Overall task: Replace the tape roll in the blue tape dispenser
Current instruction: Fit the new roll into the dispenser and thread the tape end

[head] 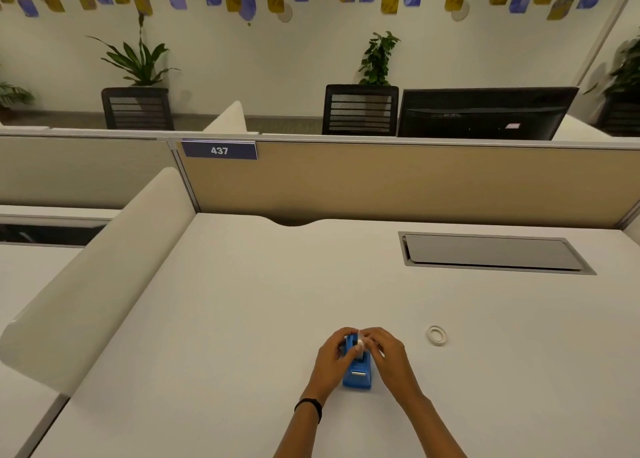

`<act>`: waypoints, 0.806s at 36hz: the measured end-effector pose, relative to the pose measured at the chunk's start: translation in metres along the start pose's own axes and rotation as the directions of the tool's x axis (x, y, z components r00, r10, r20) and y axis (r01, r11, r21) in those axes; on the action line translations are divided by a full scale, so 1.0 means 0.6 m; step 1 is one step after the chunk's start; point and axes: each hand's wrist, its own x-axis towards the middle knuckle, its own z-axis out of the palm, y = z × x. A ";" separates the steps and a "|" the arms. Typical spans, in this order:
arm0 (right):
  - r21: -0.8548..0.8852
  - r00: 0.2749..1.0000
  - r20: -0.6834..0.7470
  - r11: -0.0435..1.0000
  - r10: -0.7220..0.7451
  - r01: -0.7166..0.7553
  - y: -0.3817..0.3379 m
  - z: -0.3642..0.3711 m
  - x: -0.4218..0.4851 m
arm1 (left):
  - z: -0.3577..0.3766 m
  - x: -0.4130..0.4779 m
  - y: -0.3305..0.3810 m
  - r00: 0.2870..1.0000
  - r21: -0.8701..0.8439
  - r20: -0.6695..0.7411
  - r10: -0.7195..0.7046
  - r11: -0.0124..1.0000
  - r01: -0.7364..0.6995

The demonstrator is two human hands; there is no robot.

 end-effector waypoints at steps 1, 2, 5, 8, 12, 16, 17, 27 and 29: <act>0.001 1.000 -0.015 1.000 0.003 -0.003 0.000 0.000 0.000 | 0.000 -0.001 0.000 1.000 0.002 0.006 0.003 1.000 -0.003; 0.007 0.999 -0.031 1.000 0.010 -0.010 0.000 0.000 -0.001 | -0.001 -0.002 0.000 1.000 0.005 0.014 0.007 1.000 -0.007; 0.025 0.998 -0.061 1.000 0.014 -0.013 -0.003 0.001 -0.002 | -0.003 -0.005 0.000 0.999 0.006 0.031 0.009 1.000 -0.009; 0.020 0.998 -0.063 1.000 0.005 -0.004 -0.003 0.002 -0.004 | -0.005 -0.006 0.001 0.999 -0.003 0.039 0.000 1.000 0.000; -0.015 0.999 -0.048 1.000 0.005 -0.006 -0.002 0.003 -0.003 | -0.007 -0.007 0.001 0.999 -0.010 0.043 0.000 1.000 0.000; -0.040 0.998 -0.051 0.999 0.034 -0.036 -0.001 0.005 0.002 | -0.007 -0.008 0.002 0.999 -0.014 0.043 0.007 1.000 -0.006; -0.046 0.998 -0.052 0.998 0.041 -0.043 -0.001 0.006 0.004 | -0.007 -0.008 0.003 0.999 -0.015 0.044 0.009 1.000 -0.009; -0.009 0.995 -0.044 0.996 0.086 -0.087 -0.003 0.001 0.010 | -0.006 -0.008 0.002 0.999 -0.007 0.026 0.027 1.000 -0.027; -0.010 0.996 -0.039 0.997 0.082 -0.083 -0.002 0.001 0.006 | -0.004 -0.008 0.002 1.000 -0.007 0.006 0.029 1.000 -0.029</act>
